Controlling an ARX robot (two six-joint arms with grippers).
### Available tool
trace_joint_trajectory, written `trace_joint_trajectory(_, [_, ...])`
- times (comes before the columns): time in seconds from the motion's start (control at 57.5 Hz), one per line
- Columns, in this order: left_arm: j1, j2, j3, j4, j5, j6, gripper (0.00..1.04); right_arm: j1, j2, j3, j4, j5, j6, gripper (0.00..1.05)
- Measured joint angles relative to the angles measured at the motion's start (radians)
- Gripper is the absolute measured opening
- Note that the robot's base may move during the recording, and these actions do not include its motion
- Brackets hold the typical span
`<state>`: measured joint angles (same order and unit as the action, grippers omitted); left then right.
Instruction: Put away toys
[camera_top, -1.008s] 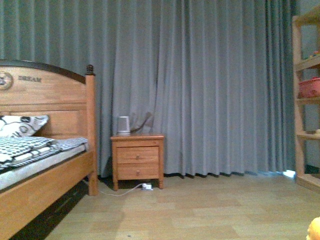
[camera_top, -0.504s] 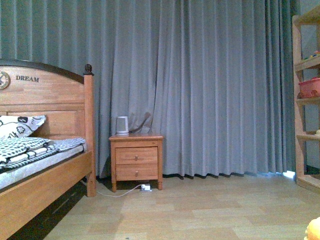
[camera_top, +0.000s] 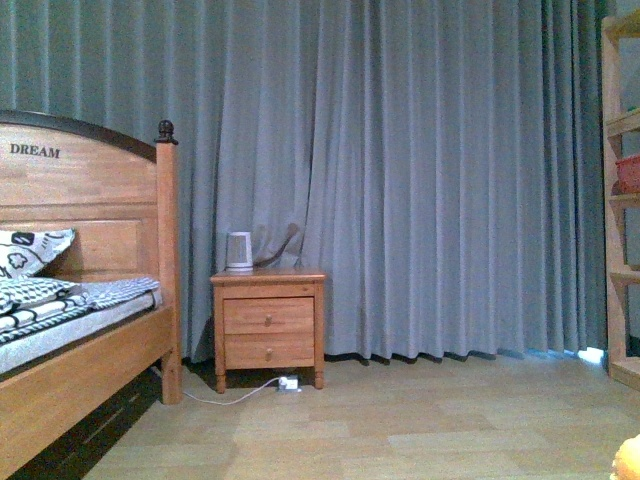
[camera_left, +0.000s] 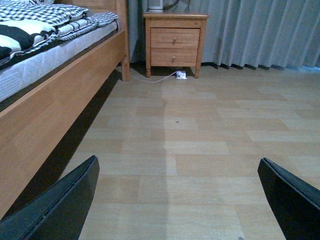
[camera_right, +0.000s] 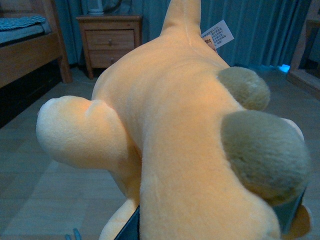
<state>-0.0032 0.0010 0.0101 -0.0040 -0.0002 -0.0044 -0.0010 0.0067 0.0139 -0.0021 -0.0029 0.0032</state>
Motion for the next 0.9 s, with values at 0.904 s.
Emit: trace_joint_trajectory(0.904, [0.0, 0.0, 0.0, 0.0, 0.0, 0.0, 0.98, 0.0, 0.0, 0.0, 0.0, 0.002, 0.0, 0.1])
